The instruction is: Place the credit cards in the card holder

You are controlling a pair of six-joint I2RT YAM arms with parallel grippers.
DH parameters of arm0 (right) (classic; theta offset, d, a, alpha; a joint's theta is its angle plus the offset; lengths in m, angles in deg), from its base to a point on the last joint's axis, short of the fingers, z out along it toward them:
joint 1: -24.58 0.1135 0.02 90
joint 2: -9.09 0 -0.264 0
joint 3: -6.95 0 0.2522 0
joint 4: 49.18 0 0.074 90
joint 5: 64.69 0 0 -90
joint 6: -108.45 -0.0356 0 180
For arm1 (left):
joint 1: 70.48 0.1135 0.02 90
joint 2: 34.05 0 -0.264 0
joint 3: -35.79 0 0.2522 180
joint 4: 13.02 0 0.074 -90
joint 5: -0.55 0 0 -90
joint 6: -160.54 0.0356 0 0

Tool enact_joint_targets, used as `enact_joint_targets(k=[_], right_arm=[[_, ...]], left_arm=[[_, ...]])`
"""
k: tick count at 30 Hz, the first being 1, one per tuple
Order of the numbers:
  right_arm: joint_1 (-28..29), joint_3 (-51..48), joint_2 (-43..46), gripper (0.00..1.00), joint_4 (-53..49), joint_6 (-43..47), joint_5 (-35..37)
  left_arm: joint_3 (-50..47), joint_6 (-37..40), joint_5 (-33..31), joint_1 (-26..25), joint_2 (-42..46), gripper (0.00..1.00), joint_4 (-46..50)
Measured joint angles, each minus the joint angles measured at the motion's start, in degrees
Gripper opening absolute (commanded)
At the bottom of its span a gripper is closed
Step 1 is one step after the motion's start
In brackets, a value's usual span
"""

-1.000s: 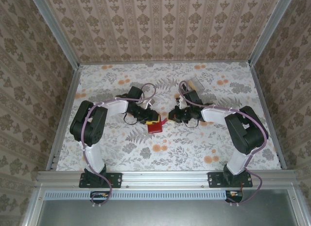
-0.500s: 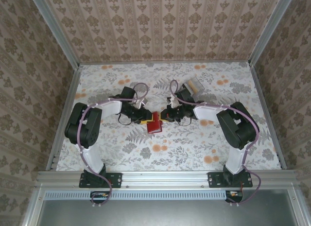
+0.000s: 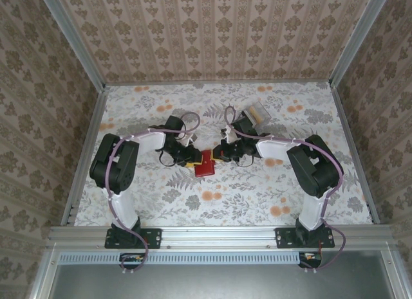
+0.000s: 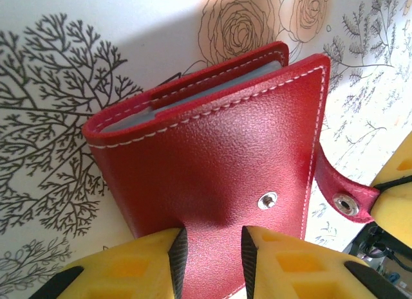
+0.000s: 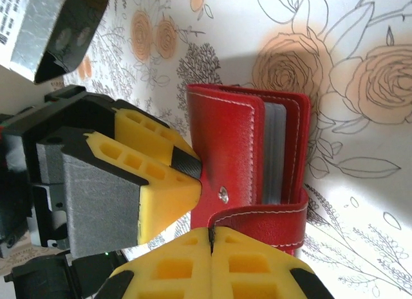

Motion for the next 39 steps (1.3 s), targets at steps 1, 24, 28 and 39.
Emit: enact_joint_targets(k=[1, 24, 28, 39], right_arm=[[0.0, 0.0, 0.0, 0.00, -0.4, 0.3, 0.0], [0.8, 6.6, -7.1, 0.00, -4.1, 3.1, -2.4], [0.8, 6.6, -7.1, 0.00, -4.0, 3.1, -2.8], [0.8, 6.6, -7.8, 0.00, -4.0, 3.1, -4.3]], left_arm=[[0.0, 0.0, 0.0, 0.0, -0.1, 0.33, 0.1], [0.1, -0.1, 3.8, 0.8, -1.3, 0.36, -0.7], [0.1, -0.1, 4.2, 1.0, -1.5, 0.36, -0.8], [-0.3, -0.7, 5.6, 1.6, -1.8, 0.35, -1.4]])
